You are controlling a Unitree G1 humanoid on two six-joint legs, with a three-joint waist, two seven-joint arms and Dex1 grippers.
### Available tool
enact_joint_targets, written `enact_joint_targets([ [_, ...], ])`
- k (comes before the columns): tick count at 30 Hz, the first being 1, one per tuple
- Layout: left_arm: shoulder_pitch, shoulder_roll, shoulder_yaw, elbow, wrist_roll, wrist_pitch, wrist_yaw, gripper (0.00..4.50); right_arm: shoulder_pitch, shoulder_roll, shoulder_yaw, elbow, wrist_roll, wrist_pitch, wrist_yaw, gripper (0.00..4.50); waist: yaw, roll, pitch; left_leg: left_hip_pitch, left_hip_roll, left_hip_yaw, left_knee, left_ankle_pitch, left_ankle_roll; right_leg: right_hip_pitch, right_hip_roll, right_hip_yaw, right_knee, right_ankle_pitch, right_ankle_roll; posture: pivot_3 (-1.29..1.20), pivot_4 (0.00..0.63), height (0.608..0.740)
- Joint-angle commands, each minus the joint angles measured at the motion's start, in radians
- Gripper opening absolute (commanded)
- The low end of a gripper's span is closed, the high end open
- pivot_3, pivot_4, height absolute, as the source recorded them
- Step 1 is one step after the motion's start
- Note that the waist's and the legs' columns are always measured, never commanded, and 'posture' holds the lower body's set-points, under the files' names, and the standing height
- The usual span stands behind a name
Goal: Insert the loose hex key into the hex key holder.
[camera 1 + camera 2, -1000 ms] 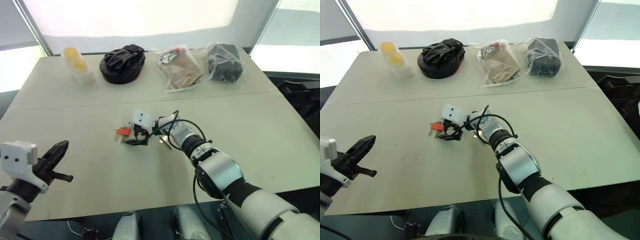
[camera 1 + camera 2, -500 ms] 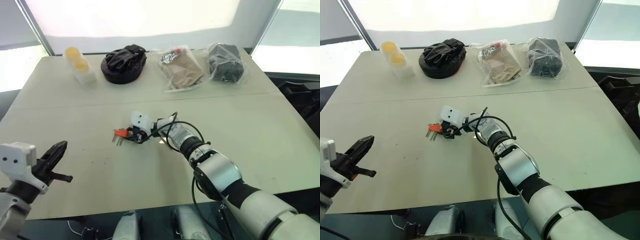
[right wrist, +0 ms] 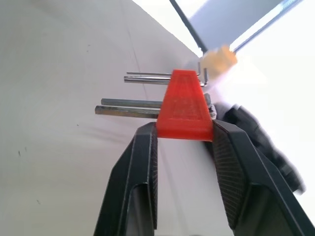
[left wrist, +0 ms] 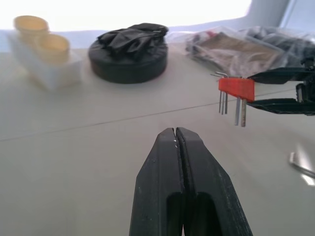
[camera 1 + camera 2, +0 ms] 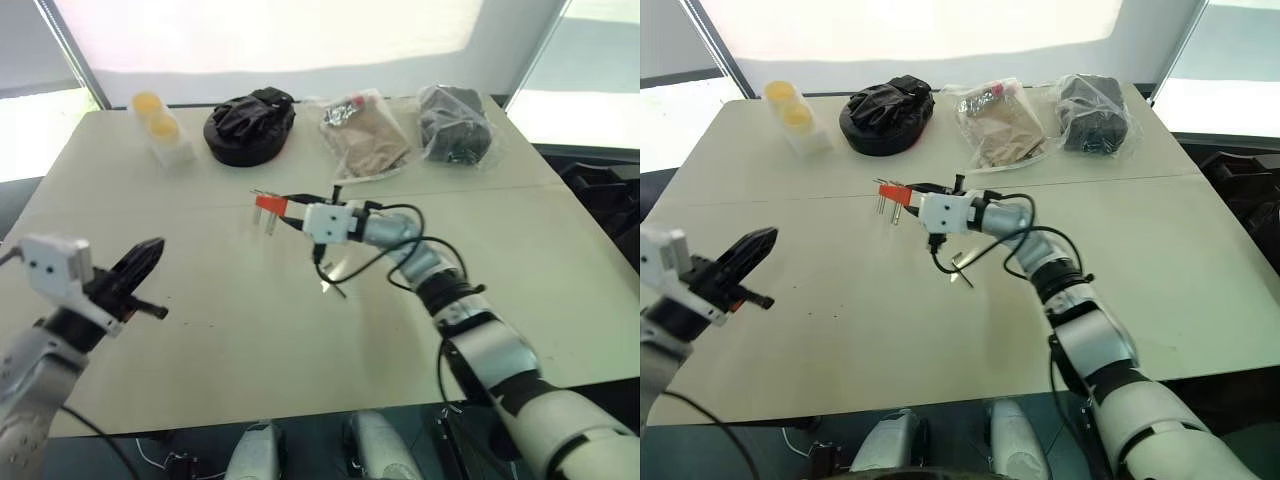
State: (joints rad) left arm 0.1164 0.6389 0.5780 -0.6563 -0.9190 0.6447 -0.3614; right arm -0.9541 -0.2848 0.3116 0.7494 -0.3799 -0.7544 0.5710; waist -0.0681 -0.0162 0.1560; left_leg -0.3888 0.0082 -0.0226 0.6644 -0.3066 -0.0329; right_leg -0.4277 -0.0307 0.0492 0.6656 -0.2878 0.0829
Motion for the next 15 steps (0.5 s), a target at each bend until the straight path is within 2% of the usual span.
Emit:
enact_joint_targets([
  [1,-0.107,0.078,-0.023,0.052,-0.1,0.044,-0.069,0.0,-0.018,-0.068,0.015,-0.12,-0.049,-0.15,-0.051,1.01,-0.002,0.0,0.0,0.0,0.0,0.0,0.0,0.0,0.0,0.0,0.0,0.0,0.0,0.0,0.0,0.0,0.15,0.74],
  [8,-0.266,0.197,-0.1,0.185,-0.186,0.135,-0.234,0.0,-0.048,-0.168,0.008,-0.171,0.001,-0.219,-0.026,1.01,-0.001,0.0,0.0,0.001,0.001,0.0,0.0,0.0,0.0,0.0,0.002,0.0,0.0,0.0,0.0,0.0,0.15,0.74],
  [15,-0.293,0.223,-0.136,0.251,-0.194,0.166,-0.352,0.0,-0.061,-0.2,0.01,-0.172,0.043,-0.217,0.004,1.01,-0.001,0.0,0.0,0.001,0.001,0.0,0.0,0.001,-0.001,0.0,0.002,0.0,0.0,0.0,0.0,0.0,0.15,0.74],
])
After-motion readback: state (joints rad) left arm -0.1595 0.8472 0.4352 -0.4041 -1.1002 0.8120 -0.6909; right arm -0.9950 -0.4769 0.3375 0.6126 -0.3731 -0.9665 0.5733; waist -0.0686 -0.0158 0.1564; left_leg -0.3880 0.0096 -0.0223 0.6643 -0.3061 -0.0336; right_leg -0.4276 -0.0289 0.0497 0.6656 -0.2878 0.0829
